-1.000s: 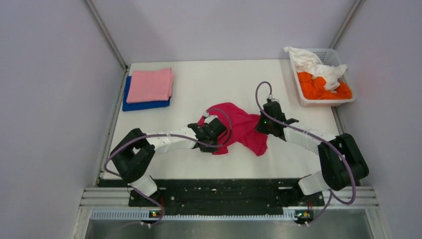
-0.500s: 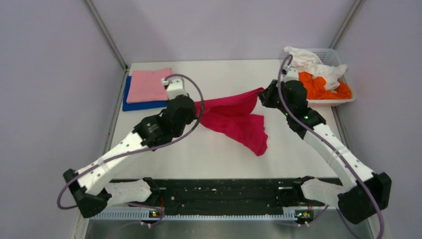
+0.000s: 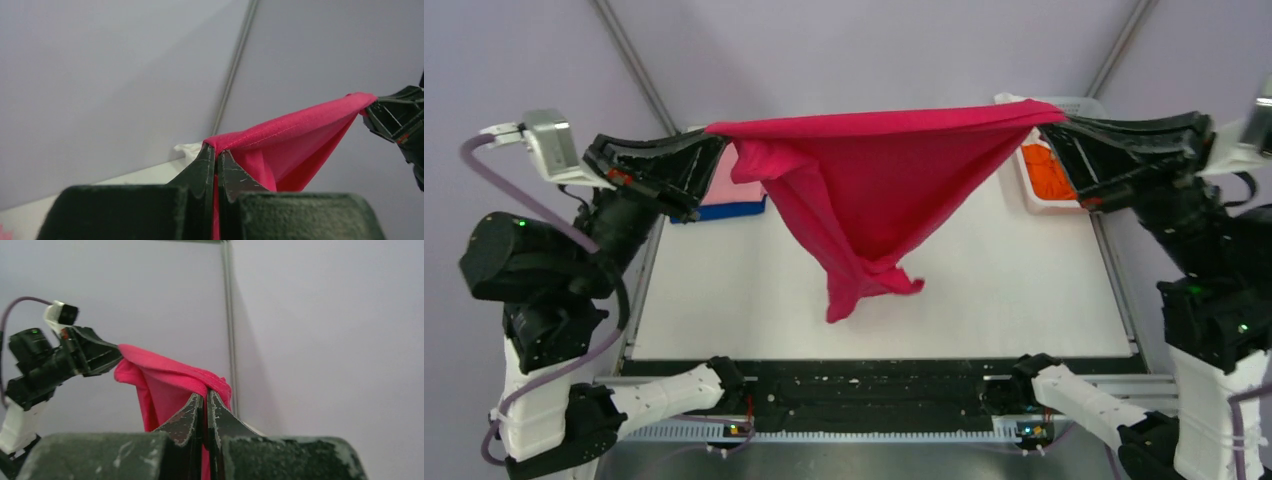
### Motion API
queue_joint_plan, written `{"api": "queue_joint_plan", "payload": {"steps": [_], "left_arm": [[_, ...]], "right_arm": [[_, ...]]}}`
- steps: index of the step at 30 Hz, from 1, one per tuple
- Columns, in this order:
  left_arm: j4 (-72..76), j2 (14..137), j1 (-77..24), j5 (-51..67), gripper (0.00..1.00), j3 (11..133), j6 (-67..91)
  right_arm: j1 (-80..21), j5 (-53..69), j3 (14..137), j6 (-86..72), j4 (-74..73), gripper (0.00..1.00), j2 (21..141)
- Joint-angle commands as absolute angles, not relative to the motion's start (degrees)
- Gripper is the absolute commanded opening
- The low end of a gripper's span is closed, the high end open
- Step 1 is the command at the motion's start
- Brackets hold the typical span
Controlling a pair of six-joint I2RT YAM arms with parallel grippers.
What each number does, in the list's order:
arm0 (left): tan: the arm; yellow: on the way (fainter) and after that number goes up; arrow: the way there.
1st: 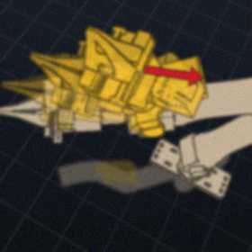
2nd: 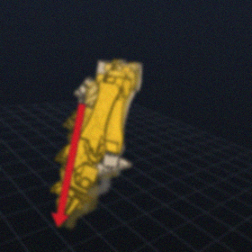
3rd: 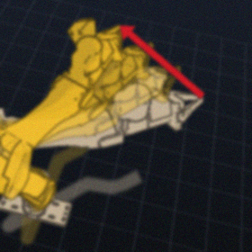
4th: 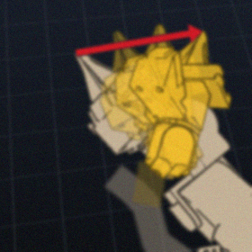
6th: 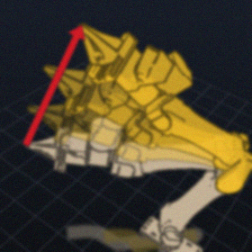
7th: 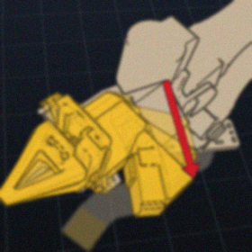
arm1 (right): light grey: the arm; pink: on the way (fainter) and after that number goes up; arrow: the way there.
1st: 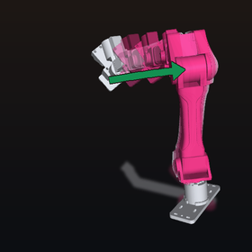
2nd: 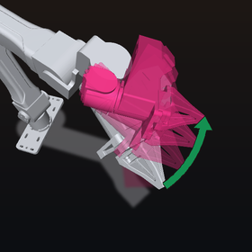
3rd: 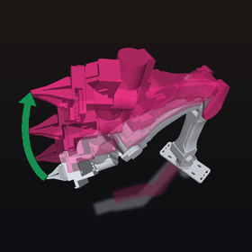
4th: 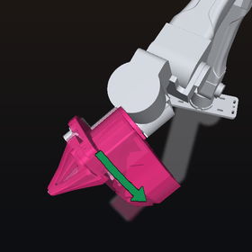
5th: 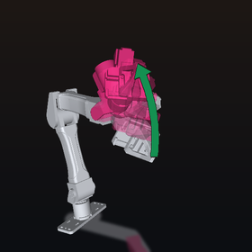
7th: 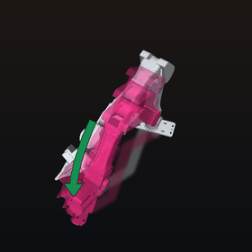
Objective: Fold and stack the t-shirts
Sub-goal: Flatten out the tshirt
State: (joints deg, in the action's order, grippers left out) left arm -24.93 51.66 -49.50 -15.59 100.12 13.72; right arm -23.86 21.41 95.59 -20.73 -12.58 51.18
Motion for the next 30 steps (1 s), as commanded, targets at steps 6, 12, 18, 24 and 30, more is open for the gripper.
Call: {"api": "queue_joint_plan", "payload": {"steps": [6,12,18,24,30], "left_arm": [[-25.96,52.66,-49.38,1.06,0.00,109.50,8.58],[-25.34,54.33,-49.31,-5.81,0.00,109.16,7.35],[-19.96,61.99,-49.31,-30.79,0.00,102.97,3.40],[-20.50,80.79,-34.14,-34.52,0.00,98.80,12.97],[-21.25,108.34,-23.95,-27.55,0.34,109.38,16.41]], "right_arm": [[-23.82,31.28,112.86,-18.24,-16.74,0.00,54.48],[-23.86,23.02,112.13,-12.97,-19.25,0.00,54.94],[-23.83,1.68,101.21,-4.05,-18.39,0.00,56.43],[-22.75,-21.16,84.99,2.24,-8.00,0.00,67.93],[-14.96,-11.26,85.07,-7.77,1.81,0.02,95.51]]}}
